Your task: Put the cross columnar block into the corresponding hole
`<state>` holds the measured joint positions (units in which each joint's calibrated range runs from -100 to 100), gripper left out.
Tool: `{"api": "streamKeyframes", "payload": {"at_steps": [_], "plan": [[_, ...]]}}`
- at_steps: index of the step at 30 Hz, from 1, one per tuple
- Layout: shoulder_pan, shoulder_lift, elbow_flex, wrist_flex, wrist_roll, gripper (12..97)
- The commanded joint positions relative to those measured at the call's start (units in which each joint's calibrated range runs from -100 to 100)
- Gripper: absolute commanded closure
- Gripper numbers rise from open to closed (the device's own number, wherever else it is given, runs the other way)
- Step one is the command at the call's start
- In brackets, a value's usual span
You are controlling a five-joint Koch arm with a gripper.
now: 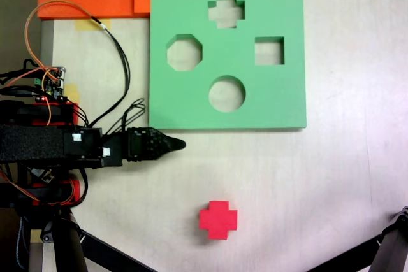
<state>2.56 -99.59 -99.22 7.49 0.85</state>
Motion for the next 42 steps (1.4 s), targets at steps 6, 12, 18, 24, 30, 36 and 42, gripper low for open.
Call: {"api": "streamKeyframes", "payload": {"at_steps": [6,12,18,24,30,36,42], "plan": [[-0.2,-0.4,-0.8,-5.2,-0.2,59.6],[-0.2,-0.4,-0.8,-5.2,-0.2,59.6],[-0.2,-0.4,-0.8,-5.2,-0.2,59.6],[-0.1,-0.4,-0.8,-5.3,-0.2,59.5],[-1.5,-0.4,-0.8,-5.1,1.5,59.9],[-5.8,-0.4,-0.8,2.1,11.2,59.5],[-9.9,-0.4,-0.8,5.4,27.7,62.9]]}}
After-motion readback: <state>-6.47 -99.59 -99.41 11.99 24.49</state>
